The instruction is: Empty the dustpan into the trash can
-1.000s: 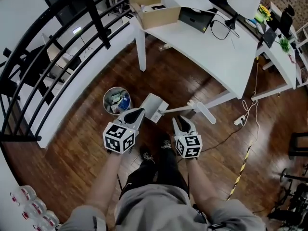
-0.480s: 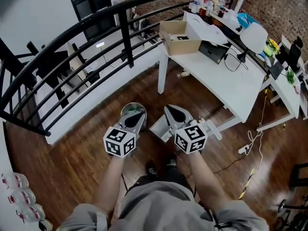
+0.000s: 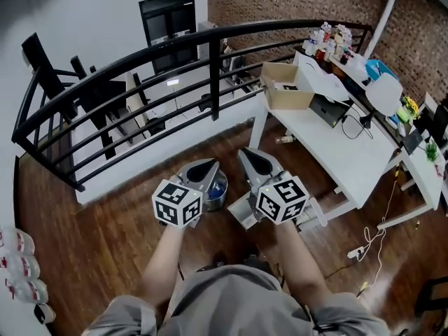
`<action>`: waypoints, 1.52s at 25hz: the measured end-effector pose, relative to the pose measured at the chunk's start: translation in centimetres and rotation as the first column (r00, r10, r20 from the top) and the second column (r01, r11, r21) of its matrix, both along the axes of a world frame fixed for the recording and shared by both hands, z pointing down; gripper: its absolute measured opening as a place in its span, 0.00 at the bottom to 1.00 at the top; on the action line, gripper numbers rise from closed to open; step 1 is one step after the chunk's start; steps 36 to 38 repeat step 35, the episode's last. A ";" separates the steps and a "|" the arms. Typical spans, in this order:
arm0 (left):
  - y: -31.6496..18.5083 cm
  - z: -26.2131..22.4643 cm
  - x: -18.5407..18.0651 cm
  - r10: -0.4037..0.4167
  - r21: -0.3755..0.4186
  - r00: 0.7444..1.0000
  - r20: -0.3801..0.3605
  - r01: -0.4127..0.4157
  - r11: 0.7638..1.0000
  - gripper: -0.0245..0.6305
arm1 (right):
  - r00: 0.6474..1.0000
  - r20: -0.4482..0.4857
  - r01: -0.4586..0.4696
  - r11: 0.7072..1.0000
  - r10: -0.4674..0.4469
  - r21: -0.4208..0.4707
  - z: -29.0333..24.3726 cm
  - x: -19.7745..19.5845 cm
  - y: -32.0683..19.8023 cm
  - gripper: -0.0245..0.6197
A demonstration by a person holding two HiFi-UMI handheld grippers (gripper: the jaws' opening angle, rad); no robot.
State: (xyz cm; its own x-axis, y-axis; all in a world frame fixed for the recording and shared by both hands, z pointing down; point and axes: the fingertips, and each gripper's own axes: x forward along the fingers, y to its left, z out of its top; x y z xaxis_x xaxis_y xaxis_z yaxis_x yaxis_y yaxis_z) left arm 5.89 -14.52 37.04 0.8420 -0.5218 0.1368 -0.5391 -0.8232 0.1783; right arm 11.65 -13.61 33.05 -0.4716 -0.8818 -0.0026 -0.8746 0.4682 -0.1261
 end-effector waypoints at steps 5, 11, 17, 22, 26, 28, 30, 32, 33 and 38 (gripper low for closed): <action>0.3 -1.2 -1.0 -0.023 0.008 1.000 -0.013 0.023 1.000 0.04 | 1.000 -0.012 0.007 1.000 -0.007 -0.002 -0.5 -0.9 0.0 0.04; 0.5 -1.6 -1.0 -0.028 0.016 0.999 -0.020 0.029 0.999 0.05 | 1.000 -0.017 0.002 1.000 -0.002 -0.006 -0.8 -0.7 -0.1 0.04; 0.4 -1.7 -1.2 -0.031 0.013 0.999 -0.020 0.032 0.999 0.05 | 1.000 -0.007 -0.004 1.000 0.004 -0.011 -1.1 -0.5 -0.1 0.04; 0.0 -1.5 -1.5 -0.036 0.013 0.999 -0.020 0.036 0.999 0.04 | 1.000 -0.003 0.000 1.000 0.000 -0.016 -0.8 -0.6 -0.3 0.04; -0.1 -1.0 -1.6 -0.038 0.002 0.999 -0.016 0.038 0.999 0.05 | 1.000 -0.002 0.002 1.000 -0.002 -0.027 -0.5 -0.6 -0.3 0.04; -0.2 -0.9 -1.5 -0.038 0.000 0.999 -0.014 0.038 0.999 0.05 | 1.000 -0.003 0.005 1.000 -0.005 -0.029 -0.4 -0.6 -0.4 0.04; -0.3 -0.9 -1.4 -0.037 0.000 0.999 -0.013 0.037 0.999 0.05 | 1.000 -0.004 0.007 1.000 -0.007 -0.029 -0.5 -0.6 -0.6 0.04; -0.4 -0.9 -1.5 -0.035 -0.001 0.999 -0.013 0.035 0.999 0.05 | 1.000 -0.005 0.008 1.000 -0.008 -0.030 -0.4 -0.7 -0.6 0.04; -0.4 -0.8 -1.5 -0.035 -0.002 0.999 -0.013 0.035 0.999 0.05 | 1.000 -0.005 0.010 0.999 -0.010 -0.031 -0.4 -0.8 -0.6 0.04; -0.4 -0.8 -1.6 -0.036 -0.003 0.999 -0.013 0.036 0.999 0.04 | 1.000 -0.007 0.012 0.999 -0.013 -0.033 -0.4 -0.9 -0.7 0.04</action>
